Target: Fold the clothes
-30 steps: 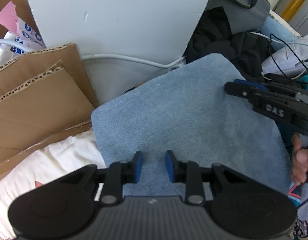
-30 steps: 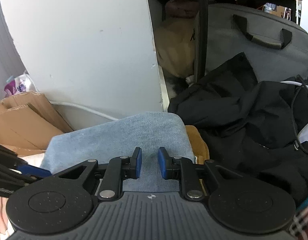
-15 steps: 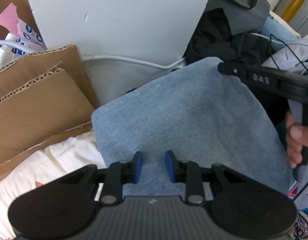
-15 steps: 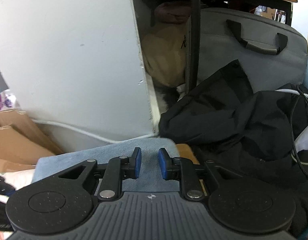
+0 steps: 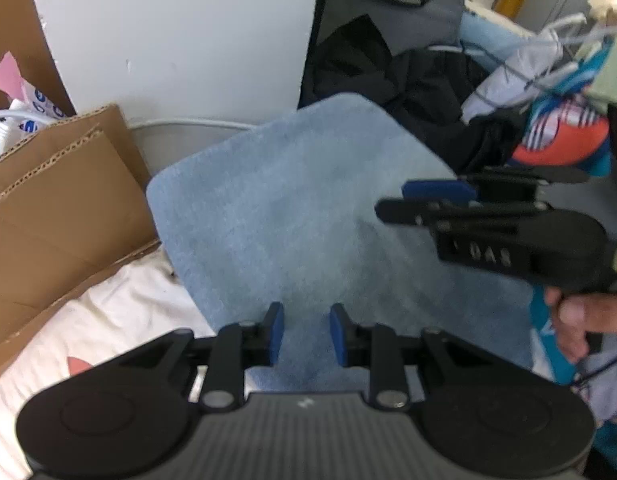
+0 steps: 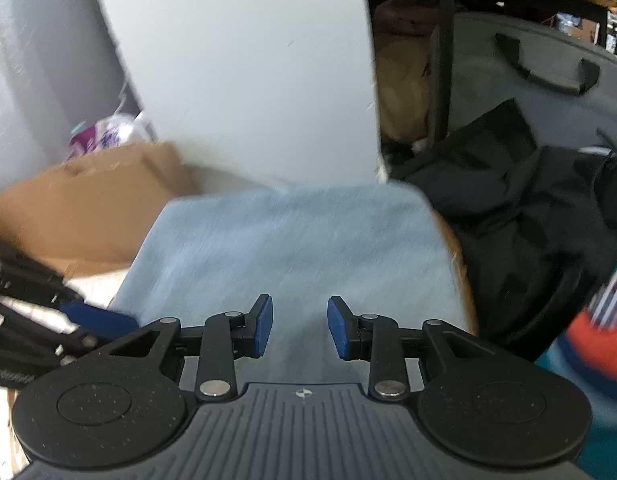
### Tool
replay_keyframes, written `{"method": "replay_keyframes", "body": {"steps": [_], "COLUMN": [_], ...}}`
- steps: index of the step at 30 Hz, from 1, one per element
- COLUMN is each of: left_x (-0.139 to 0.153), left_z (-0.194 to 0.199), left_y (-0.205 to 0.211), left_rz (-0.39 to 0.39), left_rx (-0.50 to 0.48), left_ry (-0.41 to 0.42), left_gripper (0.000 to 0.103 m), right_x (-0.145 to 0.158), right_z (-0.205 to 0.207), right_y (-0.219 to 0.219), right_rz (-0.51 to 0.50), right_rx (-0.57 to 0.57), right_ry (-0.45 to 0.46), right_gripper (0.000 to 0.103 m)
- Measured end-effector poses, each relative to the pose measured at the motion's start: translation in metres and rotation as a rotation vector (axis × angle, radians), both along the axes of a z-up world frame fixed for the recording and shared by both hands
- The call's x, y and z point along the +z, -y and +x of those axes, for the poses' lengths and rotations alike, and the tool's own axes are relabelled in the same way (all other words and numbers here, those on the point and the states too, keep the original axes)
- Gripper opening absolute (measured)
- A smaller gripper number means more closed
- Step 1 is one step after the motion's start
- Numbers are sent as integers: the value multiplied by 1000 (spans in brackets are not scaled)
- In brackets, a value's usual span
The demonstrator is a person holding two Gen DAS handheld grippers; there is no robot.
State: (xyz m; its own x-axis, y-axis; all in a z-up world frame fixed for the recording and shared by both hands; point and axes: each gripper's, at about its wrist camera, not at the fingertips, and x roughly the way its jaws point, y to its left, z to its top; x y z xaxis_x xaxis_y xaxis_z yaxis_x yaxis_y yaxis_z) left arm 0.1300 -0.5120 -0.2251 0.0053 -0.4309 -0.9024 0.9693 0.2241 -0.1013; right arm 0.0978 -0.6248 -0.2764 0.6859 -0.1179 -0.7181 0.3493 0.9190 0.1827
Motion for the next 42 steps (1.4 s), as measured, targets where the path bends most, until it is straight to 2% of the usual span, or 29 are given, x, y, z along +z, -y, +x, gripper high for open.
{"method": "replay_keyframes", "body": {"steps": [4,7,10,19,25,28,36,42], "left_x": [-15,-21,-24,-28,-15,-8,-9,-21], "left_z": [3,5,4,5,1,-1,-5,-11], "left_y": [3,8,9,7,-21,-42,-81,-86], "left_rz": [32,42,38,18,-22,-51,-41,-30], "left_rx": [24,35,28,28,42,63,137,179], "left_ry": [5,-3,10,6,15,-7,-64,-136], "left_gripper": [29,29,30,29,27,29,37,39], "right_x": [-11,-15,-18,-24,-15,-12,-20,-37], "right_z": [-13,-25,-38,-93,-133,-152,-184,-193], "right_y": [-23,-32,-37,-31,-41,-47,-53,-43], "right_rz": [-3,-8,-57,-143,-151,-115,54,215], "right_rx": [41,41,45,-25,-77,-114,-267,-401], "right_ry": [-11,-14,-21,-51,-58,-44,67,183], "right_gripper": [39,47,51,51,51,51,51,53]}}
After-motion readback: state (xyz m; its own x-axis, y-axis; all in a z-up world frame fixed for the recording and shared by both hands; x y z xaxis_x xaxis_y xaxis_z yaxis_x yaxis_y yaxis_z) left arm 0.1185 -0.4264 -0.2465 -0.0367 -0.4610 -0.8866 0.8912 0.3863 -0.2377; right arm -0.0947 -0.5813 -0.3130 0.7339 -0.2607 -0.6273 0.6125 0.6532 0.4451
